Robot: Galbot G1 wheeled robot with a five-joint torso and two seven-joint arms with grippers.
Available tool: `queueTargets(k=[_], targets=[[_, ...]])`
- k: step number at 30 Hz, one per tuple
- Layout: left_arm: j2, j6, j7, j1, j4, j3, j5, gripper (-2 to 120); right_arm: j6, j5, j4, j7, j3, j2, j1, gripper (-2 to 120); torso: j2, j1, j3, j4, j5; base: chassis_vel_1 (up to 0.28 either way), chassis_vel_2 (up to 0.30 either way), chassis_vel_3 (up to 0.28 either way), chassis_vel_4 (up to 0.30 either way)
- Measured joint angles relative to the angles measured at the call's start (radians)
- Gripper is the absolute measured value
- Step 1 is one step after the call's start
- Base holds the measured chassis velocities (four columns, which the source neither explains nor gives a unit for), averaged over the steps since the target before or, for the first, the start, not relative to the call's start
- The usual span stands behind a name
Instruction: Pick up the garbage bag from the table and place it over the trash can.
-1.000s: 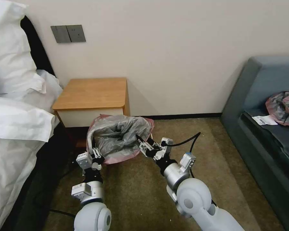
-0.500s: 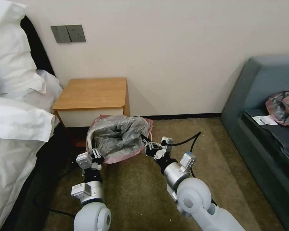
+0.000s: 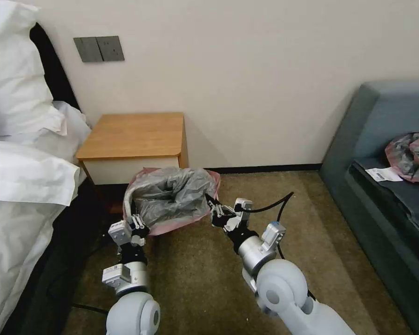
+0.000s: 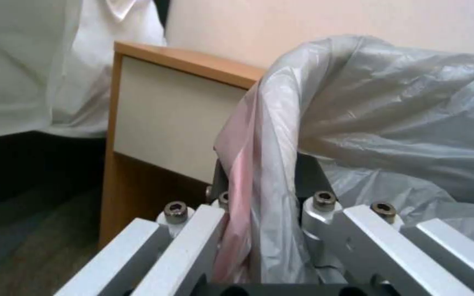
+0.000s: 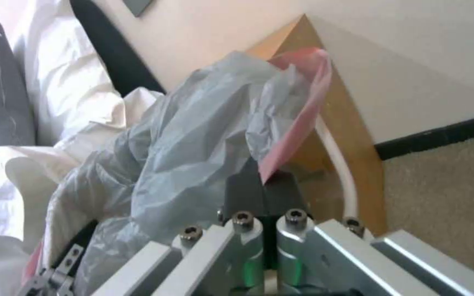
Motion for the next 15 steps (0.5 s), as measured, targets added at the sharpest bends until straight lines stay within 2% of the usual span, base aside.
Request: queueTargets(k=[15], targets=[[0.003,0.053,-0.038,0.0,-0.048,0.0,-0.098,7,0.037,-0.053,0.003,-0.034,0.052,-0.013,-0.05,0,0.0,0.0,0.0,0.0001,0.0,0.0,0.0,0.0,0.0]])
